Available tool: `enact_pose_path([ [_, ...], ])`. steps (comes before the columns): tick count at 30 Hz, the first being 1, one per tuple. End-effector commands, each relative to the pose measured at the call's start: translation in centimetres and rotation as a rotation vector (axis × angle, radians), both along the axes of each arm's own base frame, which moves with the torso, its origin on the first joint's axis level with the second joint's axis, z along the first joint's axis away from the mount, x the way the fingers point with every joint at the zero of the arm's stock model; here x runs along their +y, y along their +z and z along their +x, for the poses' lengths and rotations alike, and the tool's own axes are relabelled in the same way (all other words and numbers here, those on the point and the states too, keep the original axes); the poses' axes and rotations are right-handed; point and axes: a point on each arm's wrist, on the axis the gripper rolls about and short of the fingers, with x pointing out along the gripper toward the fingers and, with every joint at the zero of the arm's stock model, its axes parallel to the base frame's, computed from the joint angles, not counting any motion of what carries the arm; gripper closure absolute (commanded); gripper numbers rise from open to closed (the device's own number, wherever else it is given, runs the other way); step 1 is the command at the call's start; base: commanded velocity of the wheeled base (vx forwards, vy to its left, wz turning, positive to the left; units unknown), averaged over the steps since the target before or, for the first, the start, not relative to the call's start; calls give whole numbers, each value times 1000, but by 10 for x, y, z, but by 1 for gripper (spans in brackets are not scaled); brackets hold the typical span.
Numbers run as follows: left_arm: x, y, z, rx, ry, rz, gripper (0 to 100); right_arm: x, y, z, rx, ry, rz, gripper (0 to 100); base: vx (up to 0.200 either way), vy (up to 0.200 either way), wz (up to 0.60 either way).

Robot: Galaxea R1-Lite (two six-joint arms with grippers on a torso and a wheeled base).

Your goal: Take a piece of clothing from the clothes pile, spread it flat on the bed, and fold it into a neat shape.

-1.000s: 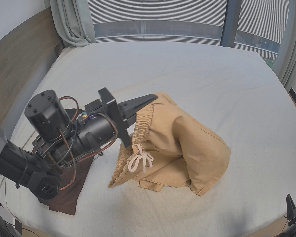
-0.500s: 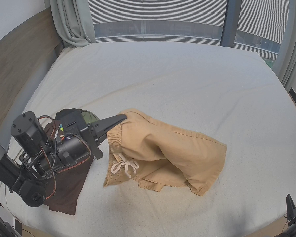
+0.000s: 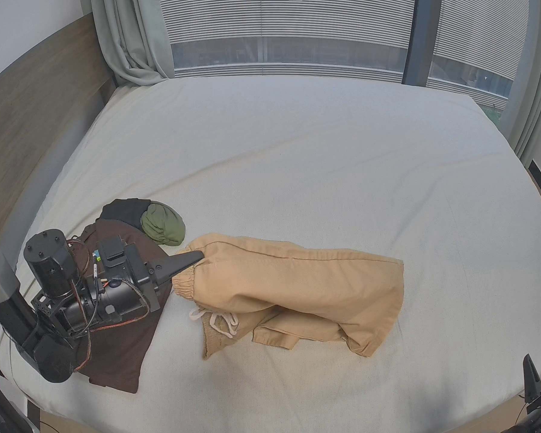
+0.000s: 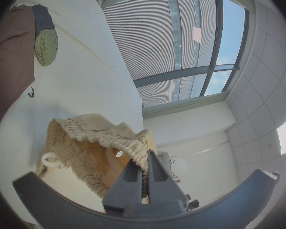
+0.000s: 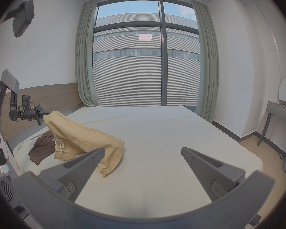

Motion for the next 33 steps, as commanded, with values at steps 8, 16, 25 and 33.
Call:
enact_pose_path([
  [8, 42, -27, -8, -87, -41, 180, 100, 0, -5, 1, 12, 0, -2, 0, 0, 0, 0],
  [16, 50, -41, 0, -125, -22, 251, 100, 0, -5, 1, 10, 0, -2, 0, 0, 0, 0],
  [25, 64, -51, 5, -124, 33, 290, 100, 0, -5, 1, 10, 3, -9, 0, 0, 0, 0],
  [33, 64, -59, 7, -141, 23, 327, 100, 0, -5, 1, 10, 6, -18, 0, 0, 0, 0],
])
